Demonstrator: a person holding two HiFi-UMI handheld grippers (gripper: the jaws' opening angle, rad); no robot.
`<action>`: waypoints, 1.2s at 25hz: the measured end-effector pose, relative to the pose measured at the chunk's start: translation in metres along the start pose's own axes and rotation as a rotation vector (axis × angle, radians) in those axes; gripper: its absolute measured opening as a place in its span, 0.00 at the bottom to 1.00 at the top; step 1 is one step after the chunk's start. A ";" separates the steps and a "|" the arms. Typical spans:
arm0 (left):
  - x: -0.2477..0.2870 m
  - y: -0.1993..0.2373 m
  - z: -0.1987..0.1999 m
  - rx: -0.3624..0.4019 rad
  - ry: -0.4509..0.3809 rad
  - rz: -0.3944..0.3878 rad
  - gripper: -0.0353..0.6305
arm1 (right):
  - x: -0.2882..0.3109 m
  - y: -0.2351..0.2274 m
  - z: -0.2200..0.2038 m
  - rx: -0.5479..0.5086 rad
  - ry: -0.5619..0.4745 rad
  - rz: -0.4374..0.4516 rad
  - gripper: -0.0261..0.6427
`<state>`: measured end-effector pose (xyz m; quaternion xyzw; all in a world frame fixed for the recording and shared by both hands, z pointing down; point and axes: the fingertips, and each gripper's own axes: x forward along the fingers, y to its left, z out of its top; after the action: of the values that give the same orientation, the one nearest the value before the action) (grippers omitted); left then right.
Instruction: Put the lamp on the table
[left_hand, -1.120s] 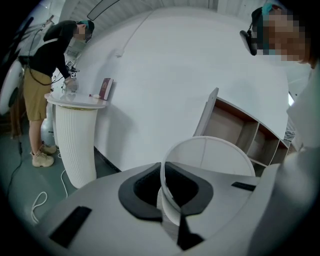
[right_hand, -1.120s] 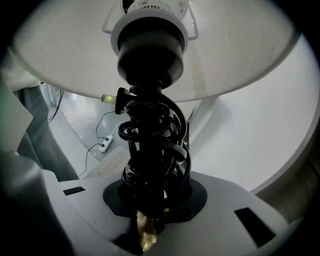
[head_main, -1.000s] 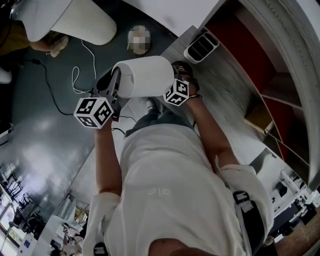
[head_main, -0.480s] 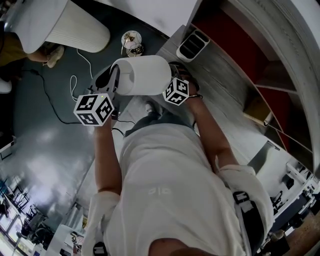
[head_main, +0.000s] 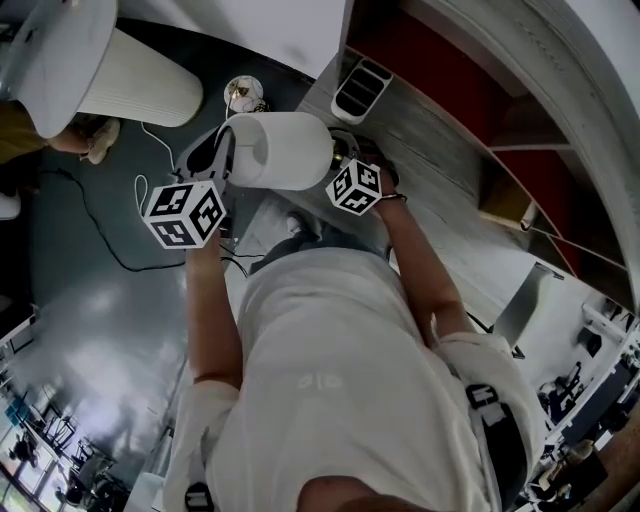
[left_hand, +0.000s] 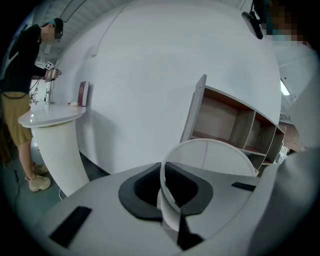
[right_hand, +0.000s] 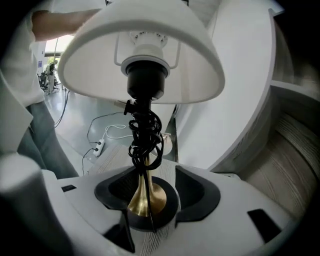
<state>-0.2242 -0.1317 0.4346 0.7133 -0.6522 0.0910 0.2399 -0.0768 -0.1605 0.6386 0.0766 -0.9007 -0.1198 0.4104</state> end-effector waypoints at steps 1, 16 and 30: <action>0.002 -0.003 0.002 0.006 0.002 -0.004 0.10 | -0.004 -0.002 -0.002 0.007 -0.002 -0.009 0.42; 0.034 -0.051 0.022 0.053 0.017 -0.108 0.12 | -0.089 -0.065 -0.037 0.288 -0.057 -0.259 0.28; 0.057 -0.107 0.030 0.107 0.040 -0.195 0.14 | -0.159 -0.077 -0.062 0.422 -0.076 -0.431 0.17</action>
<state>-0.1184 -0.1922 0.4095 0.7833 -0.5690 0.1162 0.2220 0.0768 -0.2063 0.5416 0.3450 -0.8834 -0.0171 0.3166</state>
